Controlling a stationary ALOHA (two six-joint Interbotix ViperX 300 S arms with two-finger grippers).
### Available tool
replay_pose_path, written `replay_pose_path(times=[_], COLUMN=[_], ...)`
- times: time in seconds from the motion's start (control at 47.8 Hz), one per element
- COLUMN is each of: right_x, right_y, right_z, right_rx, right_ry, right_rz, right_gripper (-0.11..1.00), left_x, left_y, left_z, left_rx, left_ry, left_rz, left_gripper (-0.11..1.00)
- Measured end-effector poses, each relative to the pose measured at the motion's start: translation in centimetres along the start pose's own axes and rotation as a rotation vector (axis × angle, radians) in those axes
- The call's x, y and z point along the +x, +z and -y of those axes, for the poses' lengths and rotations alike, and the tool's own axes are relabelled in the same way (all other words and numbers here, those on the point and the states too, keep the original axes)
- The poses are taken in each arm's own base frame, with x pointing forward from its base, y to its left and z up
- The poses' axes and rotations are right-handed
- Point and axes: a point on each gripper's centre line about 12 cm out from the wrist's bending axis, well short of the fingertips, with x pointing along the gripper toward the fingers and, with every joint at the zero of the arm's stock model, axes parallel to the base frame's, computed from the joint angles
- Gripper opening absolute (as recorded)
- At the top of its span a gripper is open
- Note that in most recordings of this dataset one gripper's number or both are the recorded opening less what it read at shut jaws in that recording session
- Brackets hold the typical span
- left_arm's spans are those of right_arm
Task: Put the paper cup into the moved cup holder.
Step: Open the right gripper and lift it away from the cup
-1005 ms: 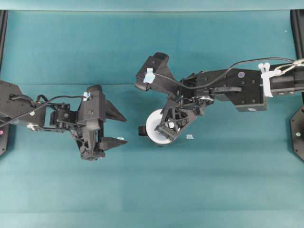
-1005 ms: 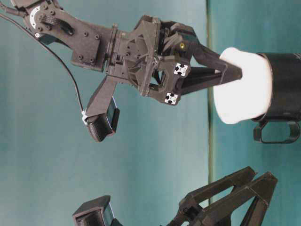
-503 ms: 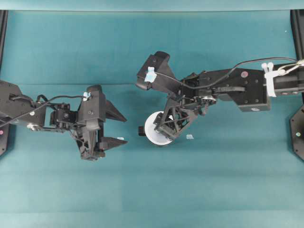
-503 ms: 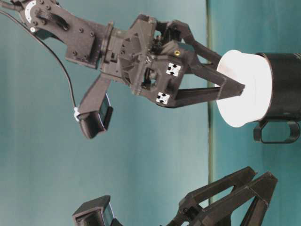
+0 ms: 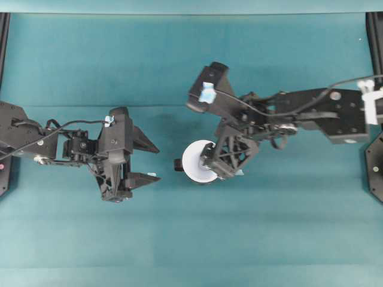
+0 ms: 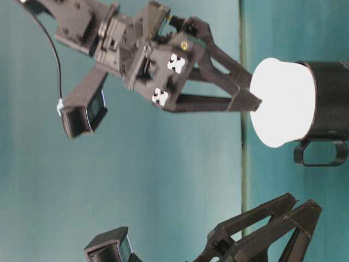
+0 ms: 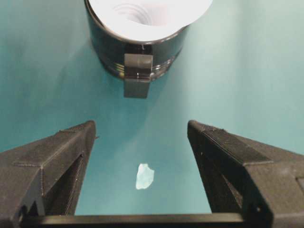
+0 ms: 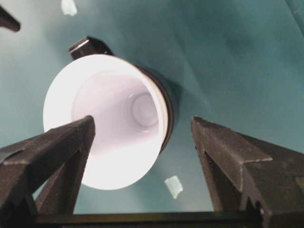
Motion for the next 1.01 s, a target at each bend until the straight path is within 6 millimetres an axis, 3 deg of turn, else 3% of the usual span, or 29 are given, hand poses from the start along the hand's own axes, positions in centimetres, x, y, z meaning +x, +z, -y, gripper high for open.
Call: replay_pose_path(times=[1.005], right_x=[-3.4], right_y=[-1.2], right_z=[0.4], right_rx=[-0.079], right_ry=[0.057], right_rz=[0.162], right_gripper=[0.88], left_x=[-0.2], left_y=[-0.5], left_z=[0.0], left_rx=[0.000], left_ry=[0.001], left_rz=[-0.009], left_gripper=[0.83])
